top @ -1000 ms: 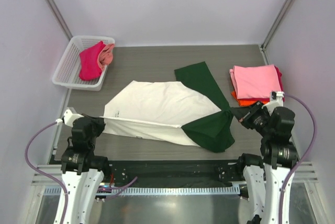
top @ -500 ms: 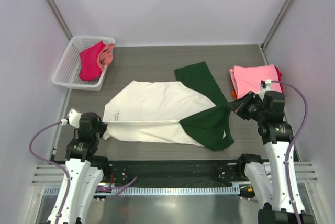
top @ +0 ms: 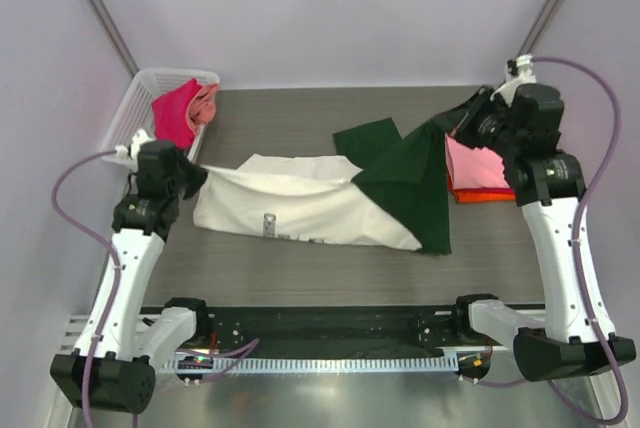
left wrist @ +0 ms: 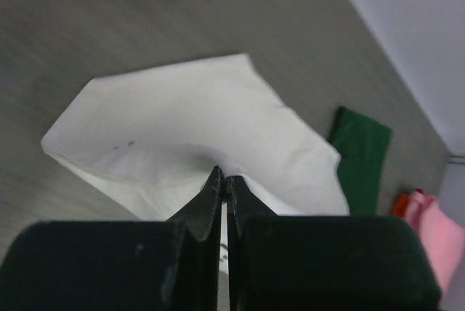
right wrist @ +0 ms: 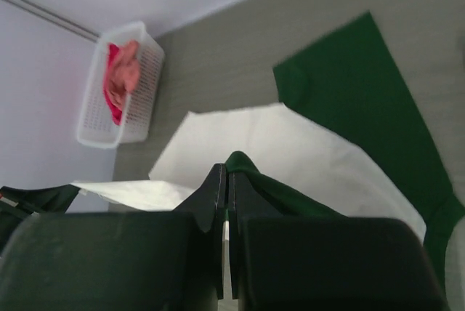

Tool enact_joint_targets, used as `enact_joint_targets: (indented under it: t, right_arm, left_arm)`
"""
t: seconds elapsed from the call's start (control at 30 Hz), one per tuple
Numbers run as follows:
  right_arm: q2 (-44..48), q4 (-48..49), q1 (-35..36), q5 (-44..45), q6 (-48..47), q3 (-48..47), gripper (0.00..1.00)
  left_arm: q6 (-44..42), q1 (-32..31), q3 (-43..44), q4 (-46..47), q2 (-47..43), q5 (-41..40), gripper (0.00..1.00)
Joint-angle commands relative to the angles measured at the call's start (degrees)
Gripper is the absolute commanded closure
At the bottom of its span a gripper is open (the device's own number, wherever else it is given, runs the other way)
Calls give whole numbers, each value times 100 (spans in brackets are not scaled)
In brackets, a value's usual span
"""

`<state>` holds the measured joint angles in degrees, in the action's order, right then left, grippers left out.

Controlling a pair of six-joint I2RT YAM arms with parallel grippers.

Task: Fold and stack the t-shirts
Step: Flatten the tshirt out

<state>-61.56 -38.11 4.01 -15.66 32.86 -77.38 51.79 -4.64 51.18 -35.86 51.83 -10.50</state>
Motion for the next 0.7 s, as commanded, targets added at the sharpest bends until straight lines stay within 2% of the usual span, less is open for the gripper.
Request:
enact_joint_targets:
  t: [0.0,0.07,0.17,0.27,0.33,0.4,0.53,0.67]
  right_arm:
    - [258,252,21,142,-394,-1663,99]
    - [433,269,12,195,-586,-2338,99]
    - [943,295,12,309,-903,-2772,99]
    - [1777,619,3,555,-1001,-2660,99]
    - [2347,1058,-32,617,-949,-2423,99]
    - [2508,1270,-206,538,-800,-2430,99]
    - [1922,815,-909,-6,-641,-3220,99]
    - [1079,1051,-1218,-438,-254,-3099,99]
  left_arm:
    - [-599,-1,1611,386,20,714,100]
    - [-827,7,2313,491,-103,944,100]
    - [-1074,-1,2870,596,-638,1287,100]
    - [-1101,-1,2810,1174,-1551,1384,100]
    - [-1031,7,2740,1431,-1869,1437,100]
    - [-891,7,2809,1573,-2028,1560,100]
    - [-654,-1,2811,1582,-1546,1640,100]
    - [-460,-1,2451,1643,-782,1543,100]
